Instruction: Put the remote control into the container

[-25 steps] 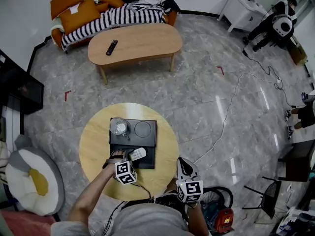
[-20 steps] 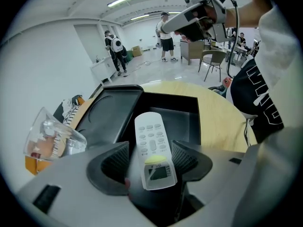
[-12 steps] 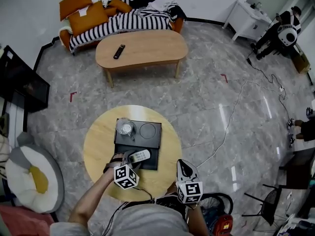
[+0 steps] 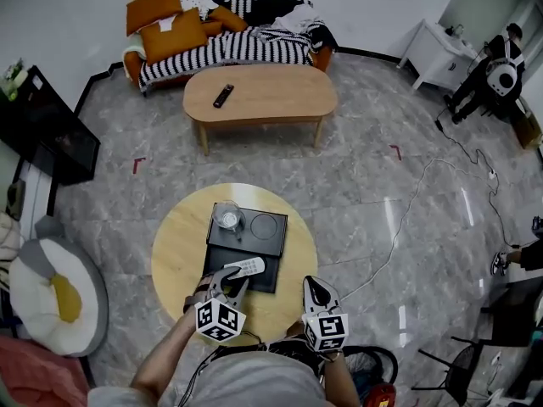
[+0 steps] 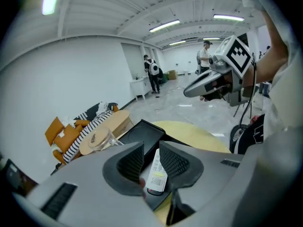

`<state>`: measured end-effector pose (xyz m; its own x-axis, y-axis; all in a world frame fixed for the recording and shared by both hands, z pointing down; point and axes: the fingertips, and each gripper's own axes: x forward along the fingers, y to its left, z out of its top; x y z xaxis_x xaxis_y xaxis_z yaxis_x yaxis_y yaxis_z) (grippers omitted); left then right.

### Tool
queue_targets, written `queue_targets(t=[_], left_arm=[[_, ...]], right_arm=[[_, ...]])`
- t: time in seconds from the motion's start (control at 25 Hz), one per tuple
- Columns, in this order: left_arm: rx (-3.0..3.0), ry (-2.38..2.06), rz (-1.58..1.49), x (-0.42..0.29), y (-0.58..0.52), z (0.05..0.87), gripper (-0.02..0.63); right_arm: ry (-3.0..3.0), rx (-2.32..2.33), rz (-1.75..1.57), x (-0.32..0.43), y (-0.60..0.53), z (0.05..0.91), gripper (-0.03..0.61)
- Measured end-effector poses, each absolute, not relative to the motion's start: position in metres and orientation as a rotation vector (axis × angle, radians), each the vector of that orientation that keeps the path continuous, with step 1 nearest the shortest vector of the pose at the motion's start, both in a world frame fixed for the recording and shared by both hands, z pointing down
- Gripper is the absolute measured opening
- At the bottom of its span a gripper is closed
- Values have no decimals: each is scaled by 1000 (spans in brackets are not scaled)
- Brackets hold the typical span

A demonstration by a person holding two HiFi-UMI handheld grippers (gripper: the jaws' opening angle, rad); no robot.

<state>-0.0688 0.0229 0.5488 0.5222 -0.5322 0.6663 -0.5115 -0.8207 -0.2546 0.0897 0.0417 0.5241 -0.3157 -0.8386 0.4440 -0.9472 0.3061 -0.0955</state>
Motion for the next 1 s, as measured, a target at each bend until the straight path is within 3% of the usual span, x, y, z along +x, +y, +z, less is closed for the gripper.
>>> queue_targets(t=[0.4,1.0], left_arm=[[-2717,1427,-996,-86,28,503,9],[-2730,1776,-608,-86,52,438,8]], right_arm=[[-2365,1478,433,79,41,505,8],[-2543,1228,303,55,30,453,8]])
